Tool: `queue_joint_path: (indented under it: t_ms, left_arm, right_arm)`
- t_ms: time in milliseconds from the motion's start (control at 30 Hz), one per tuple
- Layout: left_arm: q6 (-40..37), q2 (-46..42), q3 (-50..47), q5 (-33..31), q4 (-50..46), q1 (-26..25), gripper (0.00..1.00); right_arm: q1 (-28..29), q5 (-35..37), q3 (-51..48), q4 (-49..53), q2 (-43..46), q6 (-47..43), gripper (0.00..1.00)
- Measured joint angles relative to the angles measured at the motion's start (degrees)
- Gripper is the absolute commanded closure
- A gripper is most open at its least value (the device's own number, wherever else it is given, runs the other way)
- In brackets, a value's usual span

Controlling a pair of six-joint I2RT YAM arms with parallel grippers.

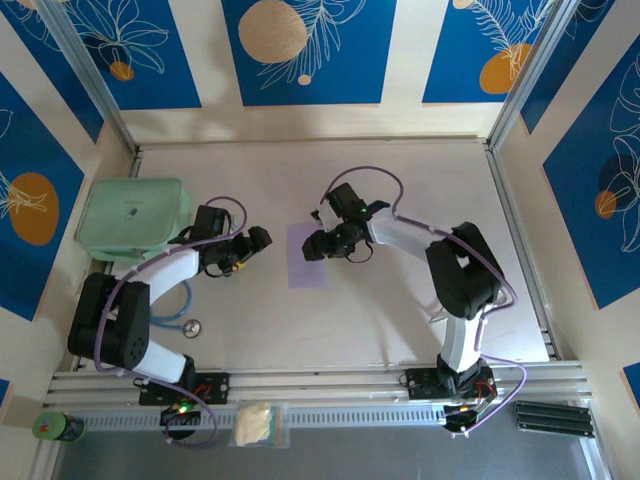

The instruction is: Fold a paper plane with a square sheet of paper (pick it up from the middle)

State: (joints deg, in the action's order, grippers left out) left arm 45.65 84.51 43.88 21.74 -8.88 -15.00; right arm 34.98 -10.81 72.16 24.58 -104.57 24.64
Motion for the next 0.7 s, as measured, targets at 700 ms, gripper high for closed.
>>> queue_joint_path:
  t_ms: [700]
  left_arm:
    - [5.29, 5.99, 0.48, 1.88, 5.46, -9.68, 0.24]
  right_arm:
    - [0.57, 5.75, 0.55, -3.82, -8.81, 21.00, 0.63]
